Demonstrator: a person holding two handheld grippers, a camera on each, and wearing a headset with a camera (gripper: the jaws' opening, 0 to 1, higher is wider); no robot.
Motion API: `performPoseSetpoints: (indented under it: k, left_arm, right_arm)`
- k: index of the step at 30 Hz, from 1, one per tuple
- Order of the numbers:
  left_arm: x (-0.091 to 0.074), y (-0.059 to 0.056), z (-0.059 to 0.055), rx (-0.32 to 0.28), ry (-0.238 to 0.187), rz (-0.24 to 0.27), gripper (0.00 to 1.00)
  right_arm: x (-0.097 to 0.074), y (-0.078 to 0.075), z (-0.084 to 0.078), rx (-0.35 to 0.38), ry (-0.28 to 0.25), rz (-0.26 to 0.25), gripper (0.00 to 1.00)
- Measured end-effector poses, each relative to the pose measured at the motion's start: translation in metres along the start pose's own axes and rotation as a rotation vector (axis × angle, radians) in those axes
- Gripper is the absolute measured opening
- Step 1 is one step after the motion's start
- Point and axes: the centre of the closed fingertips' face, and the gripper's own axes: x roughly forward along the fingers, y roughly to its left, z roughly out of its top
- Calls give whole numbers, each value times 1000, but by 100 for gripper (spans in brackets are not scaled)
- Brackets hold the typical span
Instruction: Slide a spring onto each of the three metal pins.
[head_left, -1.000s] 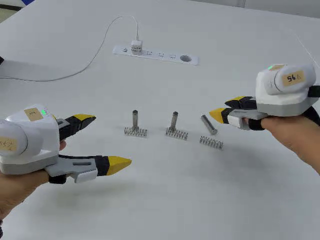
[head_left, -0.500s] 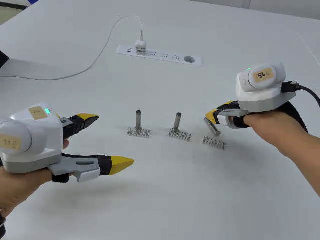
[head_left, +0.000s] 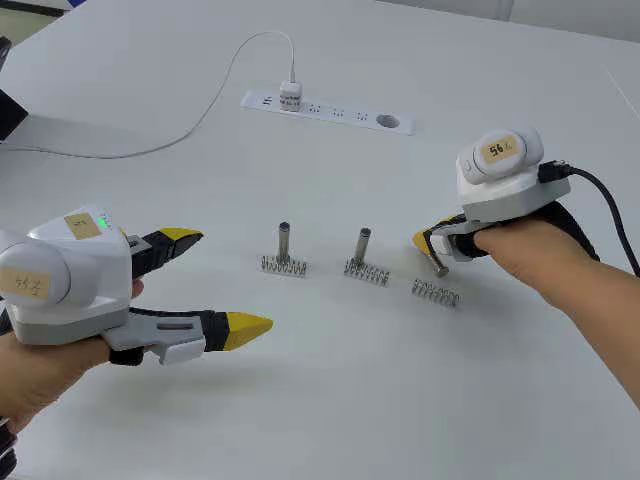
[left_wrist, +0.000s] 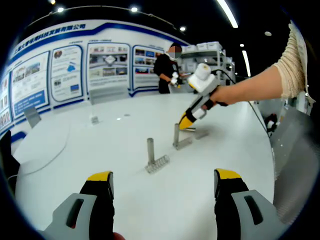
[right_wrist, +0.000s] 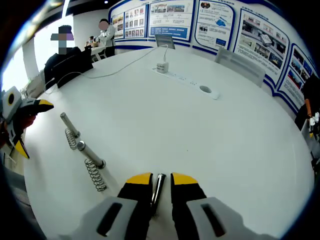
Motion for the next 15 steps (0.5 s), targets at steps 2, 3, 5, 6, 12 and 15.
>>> performPoseSetpoints:
  k: [2,3,5,6,12,15]
  left_arm:
    - [0,0,0,-2,-2,1,83]
    - [0,0,1,-3,-3,1,83]
    - [0,1,1,-4,-3,1,83]
    - [0,1,1,-4,-4,2,83]
    - [-1,2,-1,-8,-2,6,83]
    - [-2,3,-1,-10,-1,7,83]
  right_arm:
    - [2,1,-1,7,8,5,15]
    - [3,1,-2,7,15,5,14]
    - [4,1,-4,7,27,1,13]
    - [4,1,-4,11,30,2,12]
    - [6,1,-6,19,44,7,11]
    - [7,1,-7,19,48,10,11]
